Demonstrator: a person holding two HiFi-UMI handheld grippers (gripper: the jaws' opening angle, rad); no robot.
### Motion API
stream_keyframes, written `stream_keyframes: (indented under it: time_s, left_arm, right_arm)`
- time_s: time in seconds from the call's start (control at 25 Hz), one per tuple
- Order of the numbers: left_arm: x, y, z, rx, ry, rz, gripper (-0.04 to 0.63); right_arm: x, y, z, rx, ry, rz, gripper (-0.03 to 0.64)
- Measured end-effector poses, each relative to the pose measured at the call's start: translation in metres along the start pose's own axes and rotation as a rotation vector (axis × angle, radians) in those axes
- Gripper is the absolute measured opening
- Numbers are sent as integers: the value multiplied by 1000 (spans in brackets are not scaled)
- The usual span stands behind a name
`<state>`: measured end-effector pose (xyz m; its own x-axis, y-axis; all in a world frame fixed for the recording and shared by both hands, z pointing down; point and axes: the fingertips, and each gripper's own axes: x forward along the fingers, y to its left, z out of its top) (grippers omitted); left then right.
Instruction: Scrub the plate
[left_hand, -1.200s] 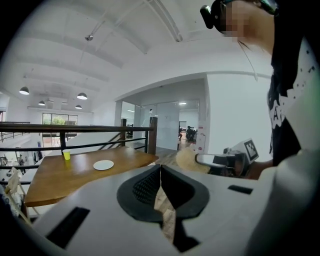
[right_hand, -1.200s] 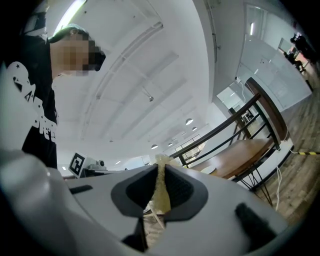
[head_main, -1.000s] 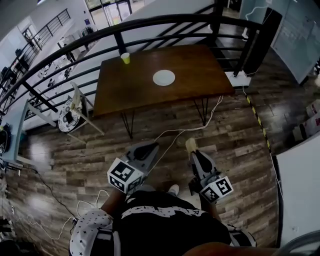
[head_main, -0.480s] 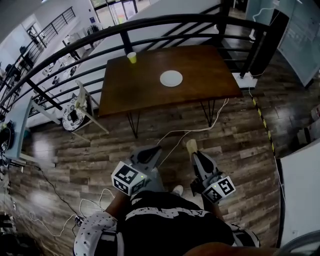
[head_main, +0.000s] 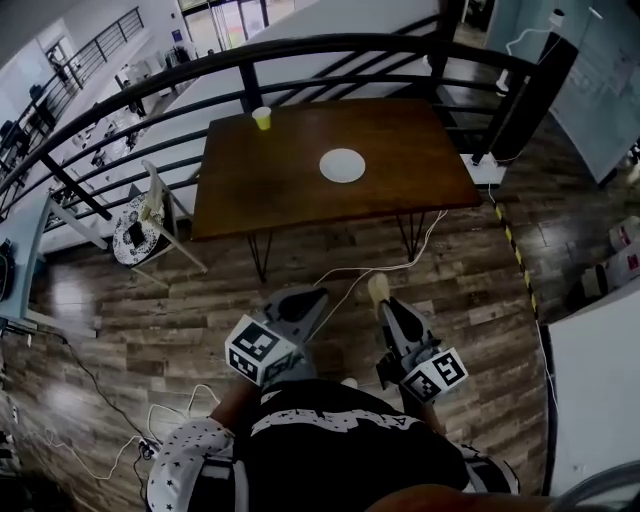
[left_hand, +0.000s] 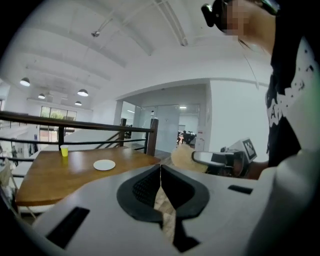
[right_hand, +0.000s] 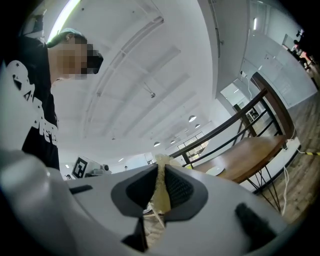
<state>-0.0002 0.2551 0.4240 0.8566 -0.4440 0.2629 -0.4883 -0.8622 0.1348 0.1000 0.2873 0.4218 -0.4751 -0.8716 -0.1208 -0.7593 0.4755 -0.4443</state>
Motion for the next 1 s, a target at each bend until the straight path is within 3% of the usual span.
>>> stream_keyframes:
  time_s: [0.12, 0.36, 0.6, 1.0]
  left_arm:
    - [1, 16, 1, -119, -32, -2, 14]
    - [1, 45, 6, -80, -38, 9, 14]
    - [-5, 73, 2, -131, -33, 20, 14]
    - [-12, 136, -2, -154, -37, 45, 14]
  right_arm:
    - [13, 3, 2, -6, 11, 9, 49]
    - [36, 0, -5, 0, 37, -16, 49]
    - [75, 5, -10, 2, 73, 13, 49]
    - [141, 7, -24, -4, 98, 52, 49]
